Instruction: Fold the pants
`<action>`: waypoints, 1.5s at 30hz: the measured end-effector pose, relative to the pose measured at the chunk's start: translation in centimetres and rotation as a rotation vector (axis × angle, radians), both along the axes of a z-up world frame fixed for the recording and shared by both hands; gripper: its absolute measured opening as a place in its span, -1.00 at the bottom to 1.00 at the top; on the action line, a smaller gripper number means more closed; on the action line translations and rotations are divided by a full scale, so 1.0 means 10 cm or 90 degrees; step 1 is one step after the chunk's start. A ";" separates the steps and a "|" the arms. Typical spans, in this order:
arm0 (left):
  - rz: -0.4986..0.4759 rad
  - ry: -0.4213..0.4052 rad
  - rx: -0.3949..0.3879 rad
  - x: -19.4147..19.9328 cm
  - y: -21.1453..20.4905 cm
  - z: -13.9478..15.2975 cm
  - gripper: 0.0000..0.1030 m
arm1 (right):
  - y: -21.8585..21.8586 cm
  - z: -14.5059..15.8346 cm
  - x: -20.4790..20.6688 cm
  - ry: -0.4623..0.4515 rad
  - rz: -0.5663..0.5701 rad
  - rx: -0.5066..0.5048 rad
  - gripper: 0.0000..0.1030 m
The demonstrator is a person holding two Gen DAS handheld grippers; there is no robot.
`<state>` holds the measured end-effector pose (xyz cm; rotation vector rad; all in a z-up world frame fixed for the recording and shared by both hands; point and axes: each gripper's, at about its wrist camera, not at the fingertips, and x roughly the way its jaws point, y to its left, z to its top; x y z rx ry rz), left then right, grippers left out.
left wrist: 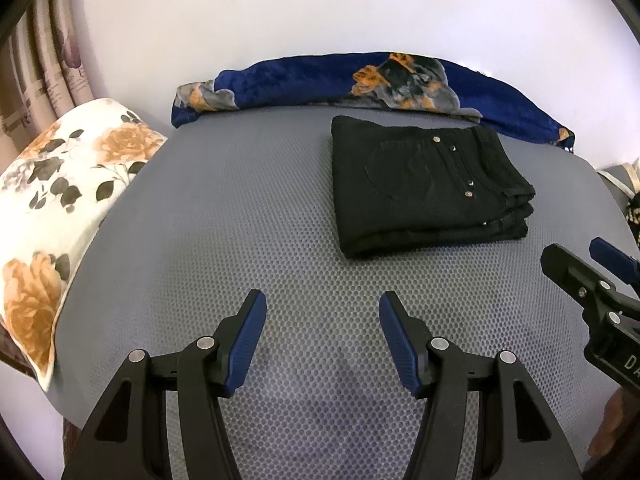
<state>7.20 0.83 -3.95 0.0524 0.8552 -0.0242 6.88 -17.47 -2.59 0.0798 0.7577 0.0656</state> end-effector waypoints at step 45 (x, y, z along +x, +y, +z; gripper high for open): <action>0.002 0.024 0.004 0.03 -0.03 -0.16 0.16 | -0.01 -0.20 0.02 0.039 0.000 -0.008 0.70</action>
